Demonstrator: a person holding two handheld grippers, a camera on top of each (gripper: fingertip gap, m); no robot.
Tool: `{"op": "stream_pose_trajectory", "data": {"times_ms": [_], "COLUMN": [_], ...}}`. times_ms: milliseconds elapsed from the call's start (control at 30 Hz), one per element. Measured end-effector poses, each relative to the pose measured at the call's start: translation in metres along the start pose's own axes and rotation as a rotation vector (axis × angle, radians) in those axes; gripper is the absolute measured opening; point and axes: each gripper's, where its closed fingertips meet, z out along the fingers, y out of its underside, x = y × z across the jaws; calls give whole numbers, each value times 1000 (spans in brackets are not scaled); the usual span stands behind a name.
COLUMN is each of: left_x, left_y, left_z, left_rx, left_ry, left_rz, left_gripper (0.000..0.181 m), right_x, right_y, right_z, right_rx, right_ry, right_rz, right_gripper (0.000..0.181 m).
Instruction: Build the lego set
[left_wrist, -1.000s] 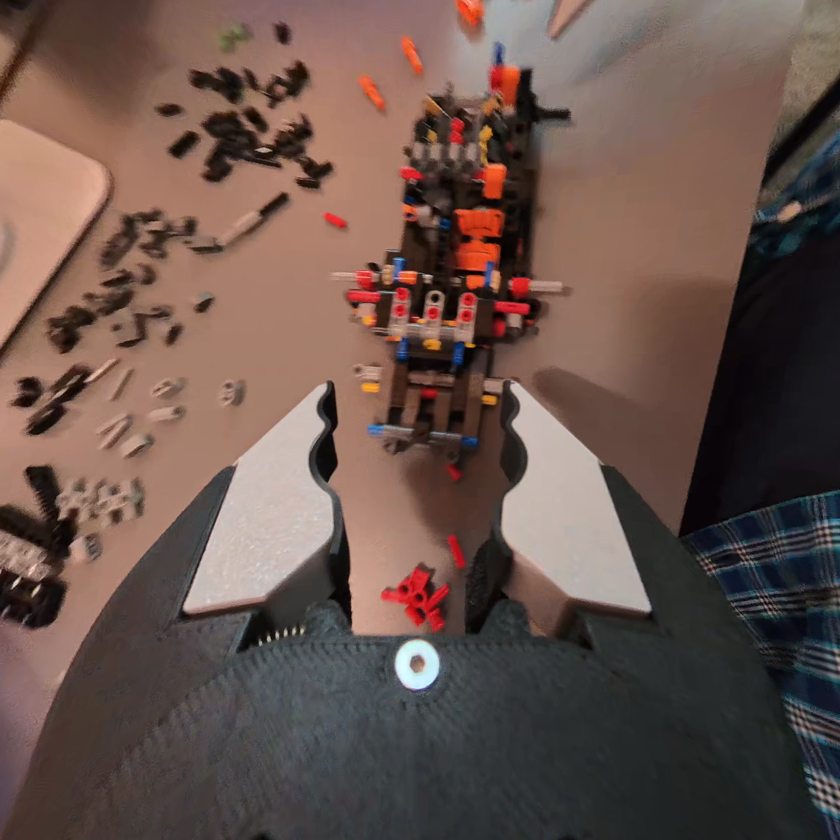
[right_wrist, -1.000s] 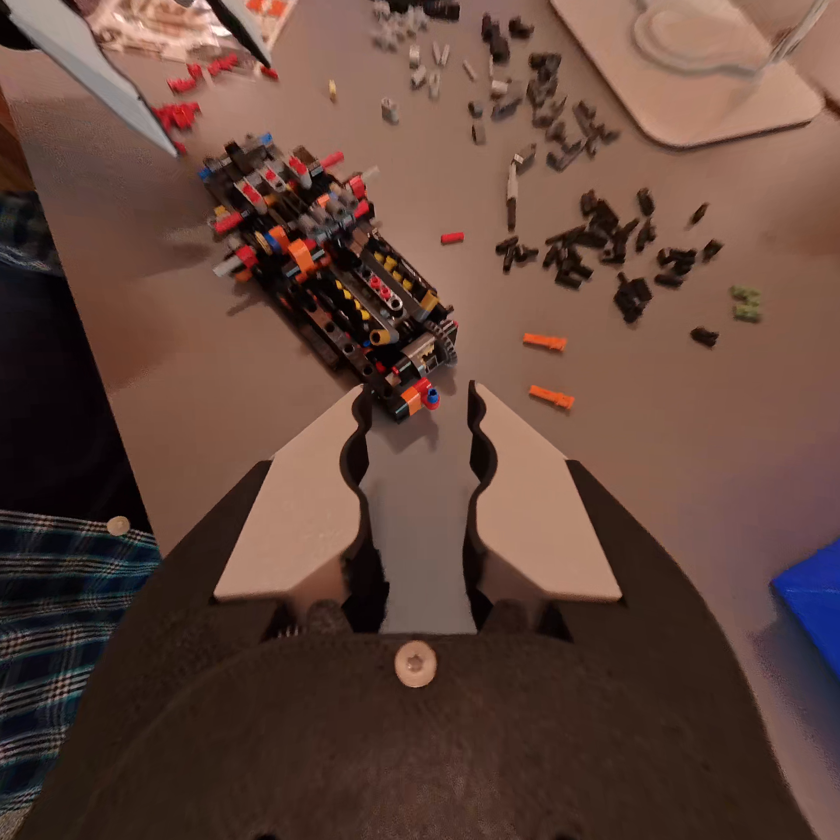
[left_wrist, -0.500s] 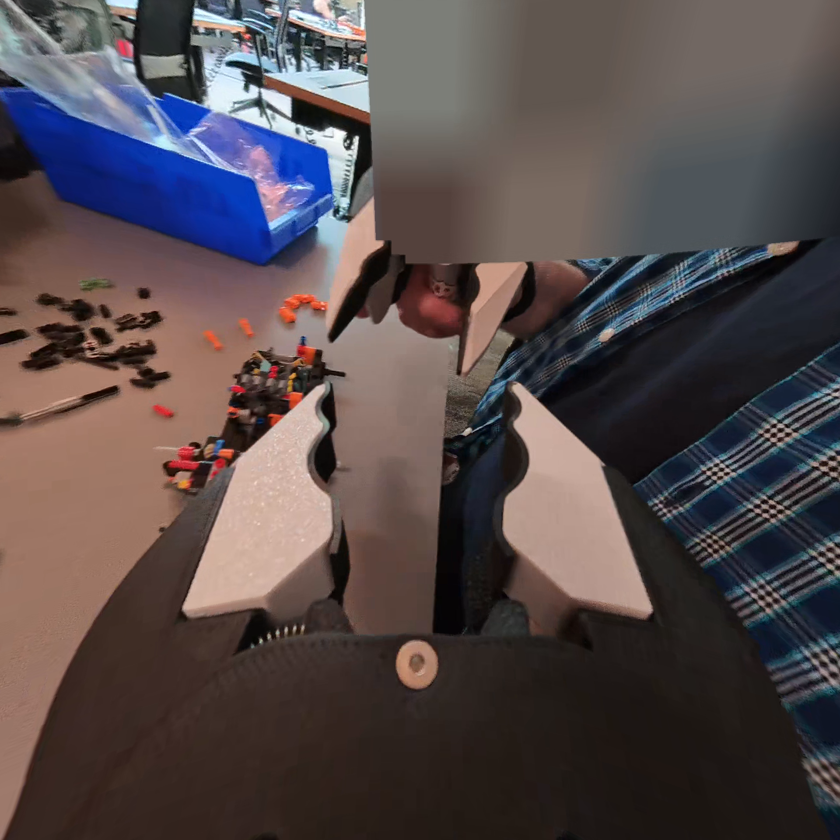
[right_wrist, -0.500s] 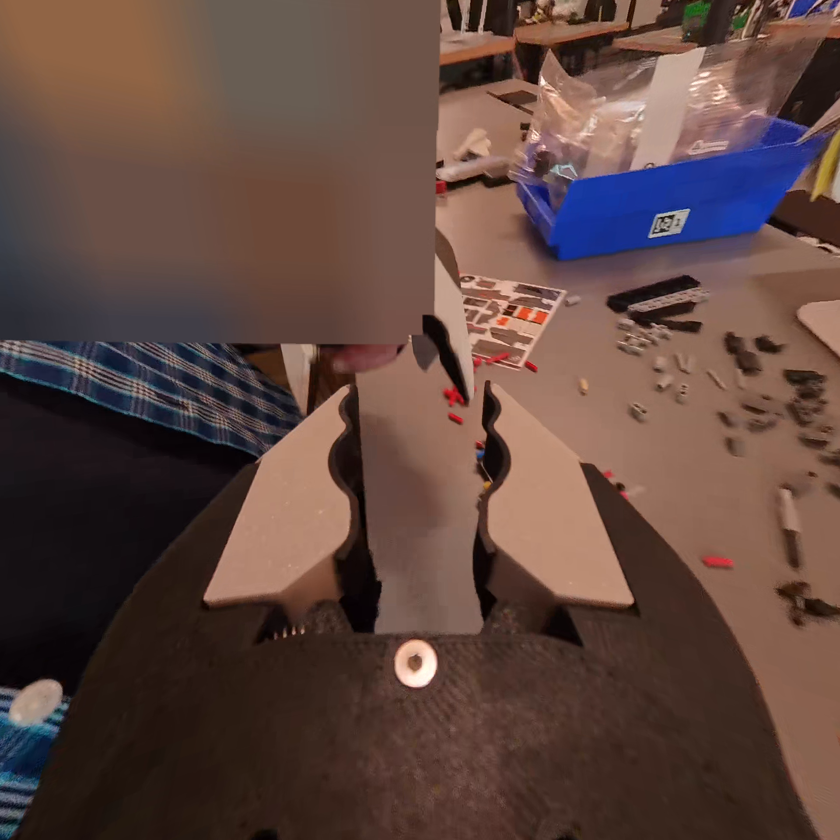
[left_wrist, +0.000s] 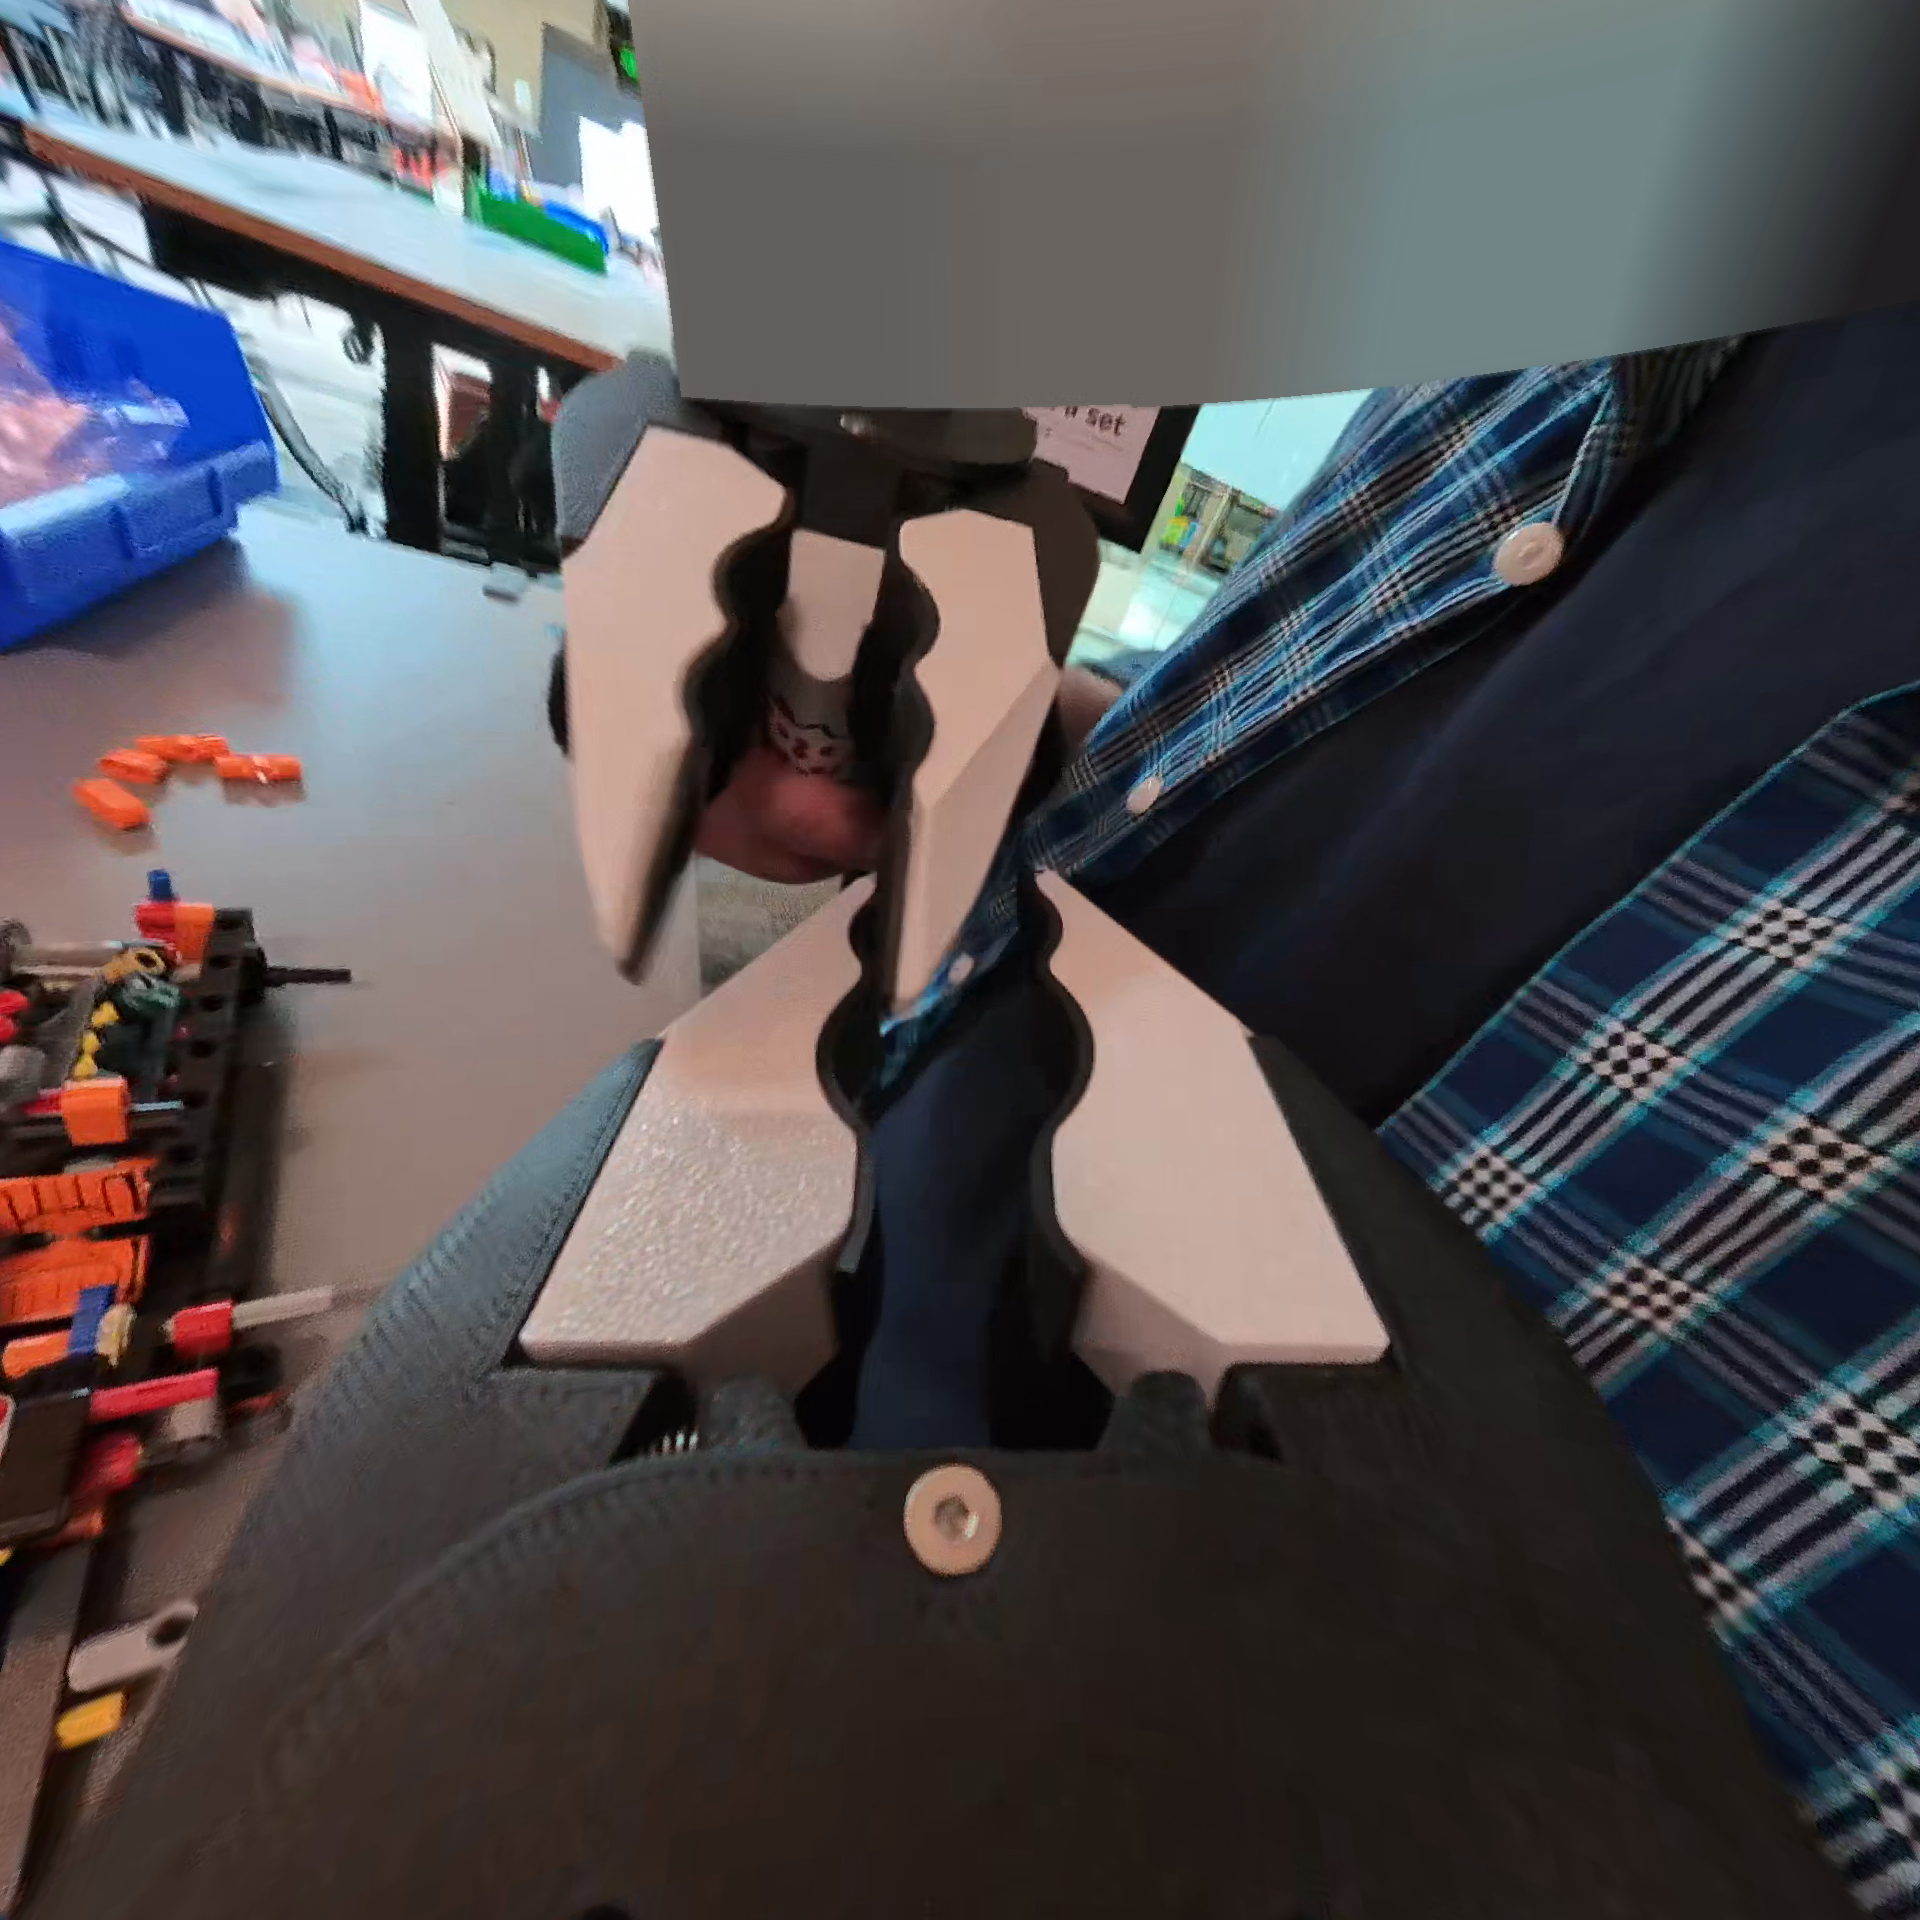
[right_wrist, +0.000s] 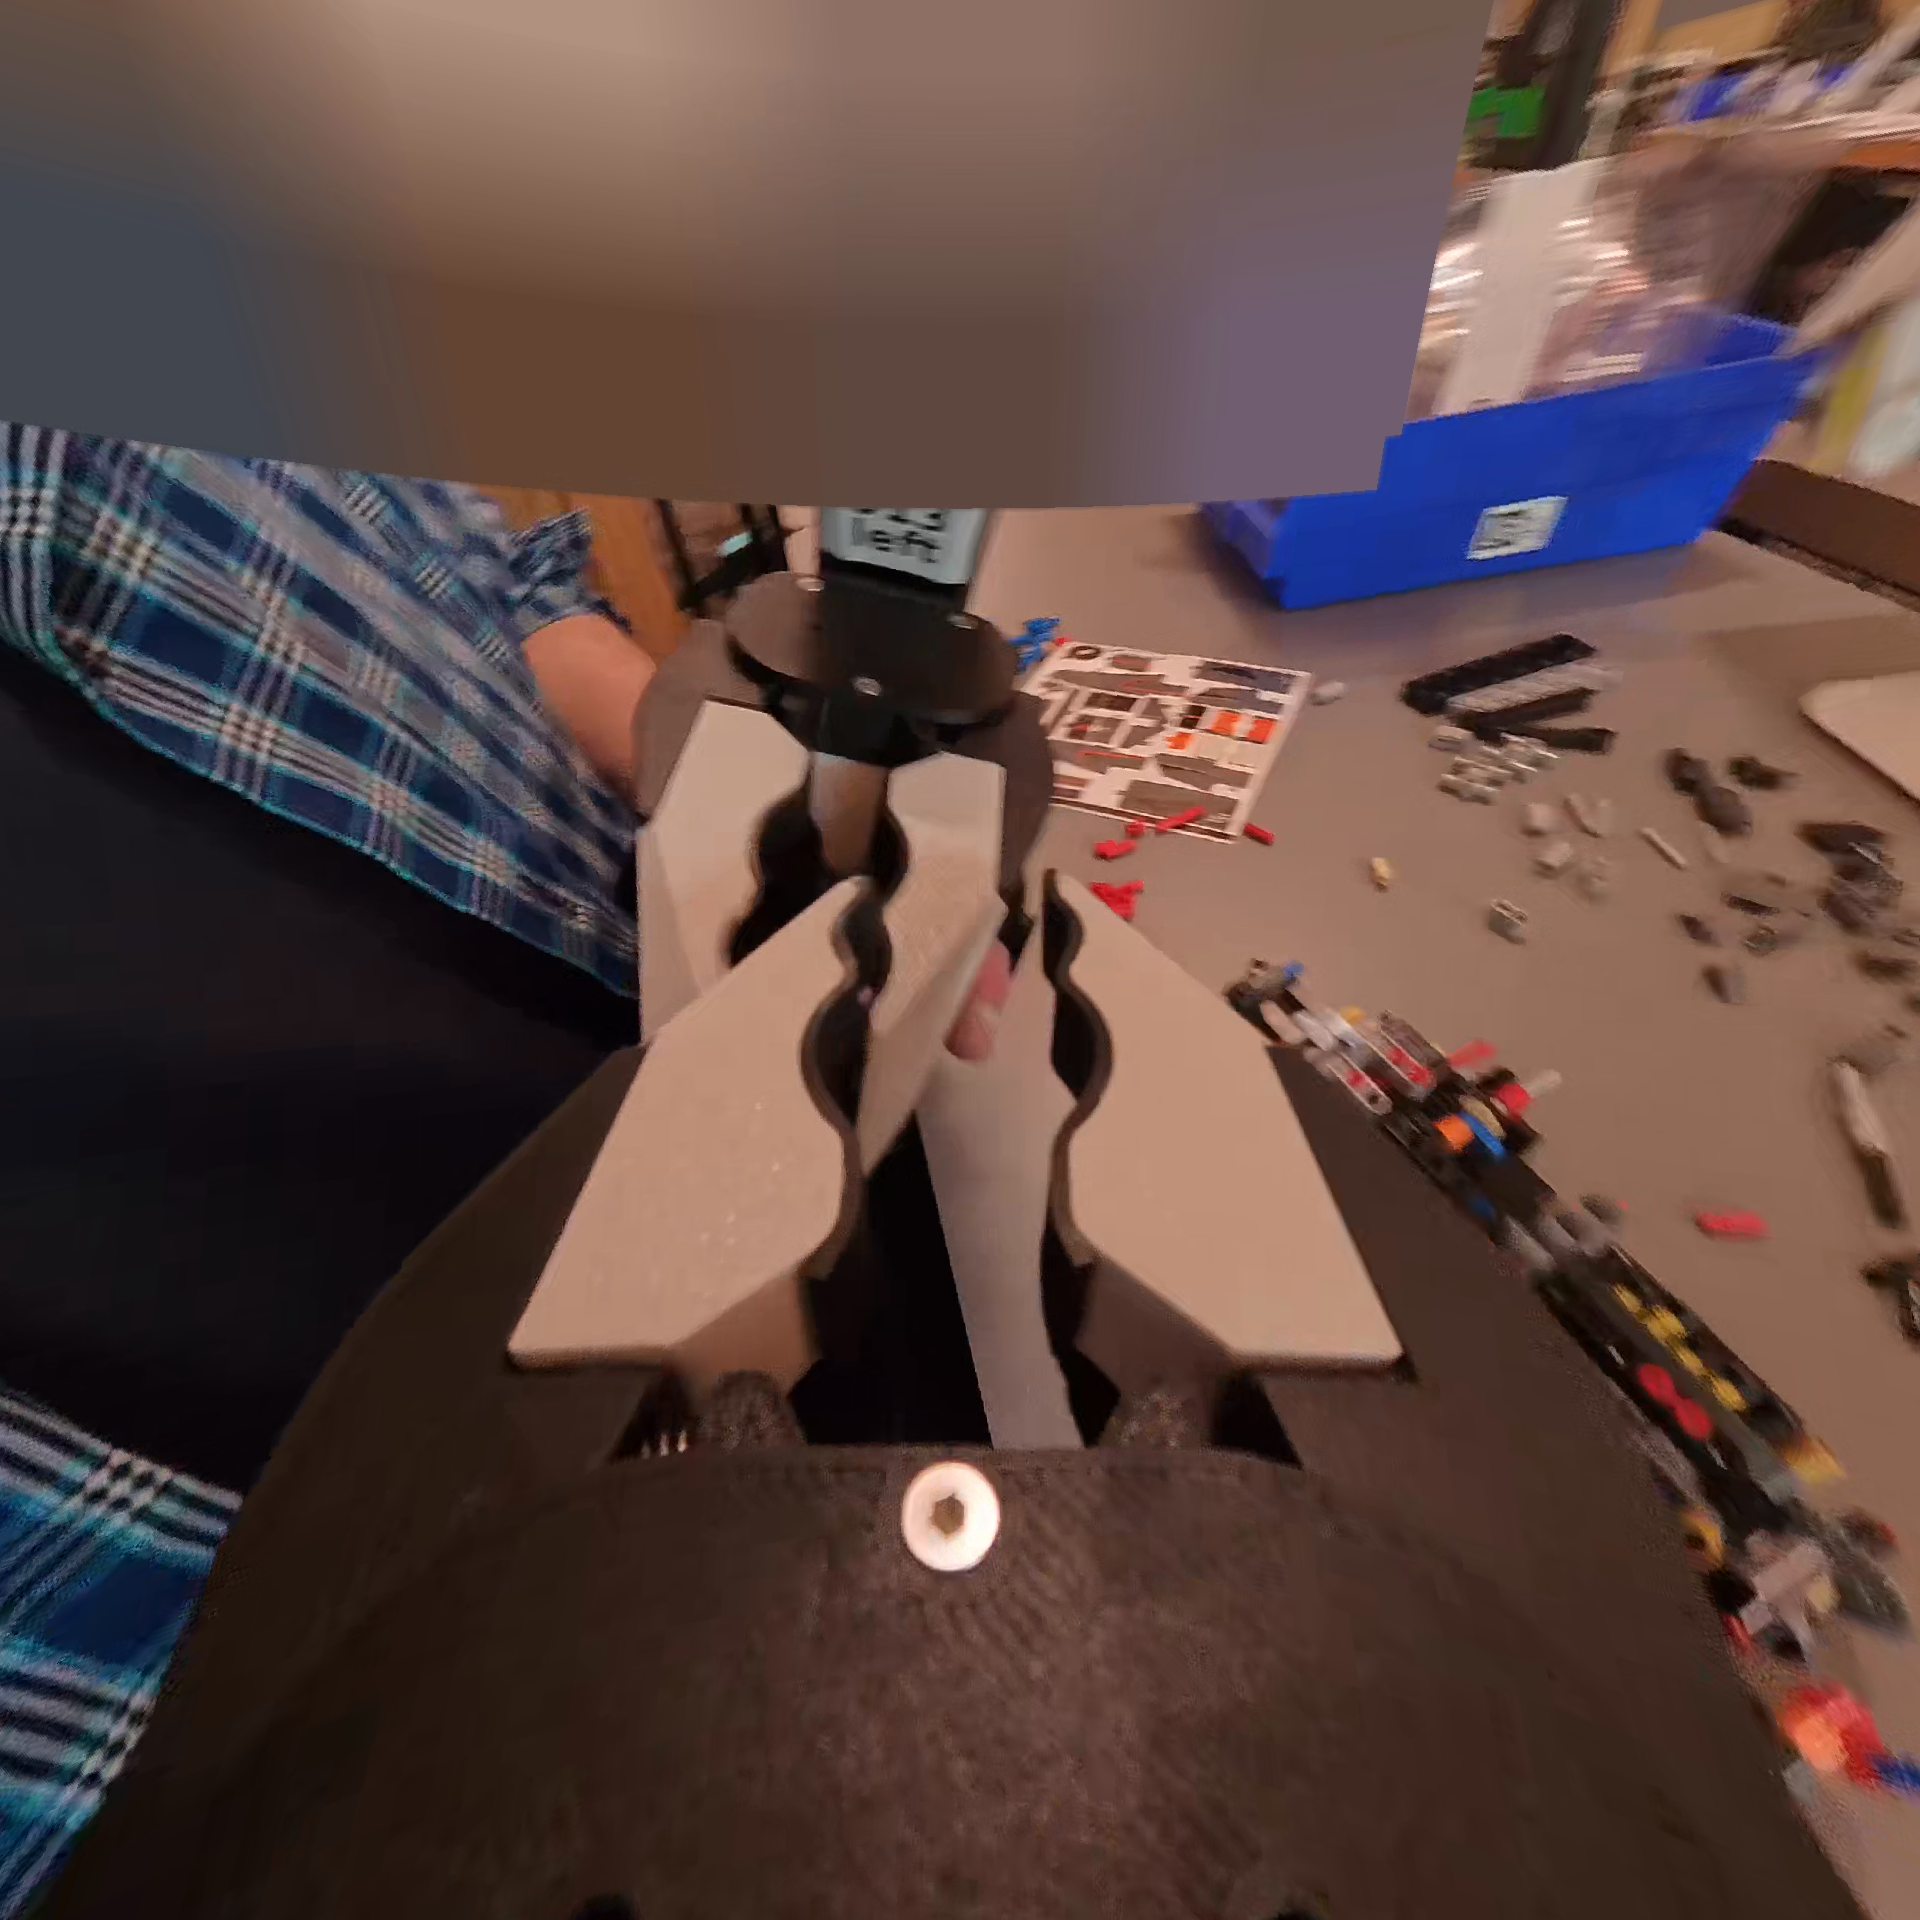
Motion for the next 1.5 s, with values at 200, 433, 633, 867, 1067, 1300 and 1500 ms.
{"op": "stream_pose_trajectory", "data": {"times_ms": [200,433,633,867,1067,1300,1500], "left_x": [-4,1,11,-3,-78,-136,-154], "left_y": [-22,-17,-23,-33,-5,55,79], "left_z": [-4,9,5,-17,-76,-121,-125], "left_rx": [120,97,222,266,-20,-423,-544], "left_ry": [-15,17,26,-40,-467,-681,-643], "left_rz": [25,7,-29,-101,39,124,87], "left_gripper": [33,44,64,43,81,87,86], "right_x": [4,0,-3,1,69,138,155], "right_y": [22,19,18,15,40,123,156], "right_z": [-18,-13,-7,9,-40,-96,-95], "right_rx": [-7,-1,-9,-34,-133,-427,-477], "right_ry": [50,74,2,-30,229,454,483], "right_rz": [98,65,73,55,71,194,251], "right_gripper": [38,16,15,33,46,43,49]}}
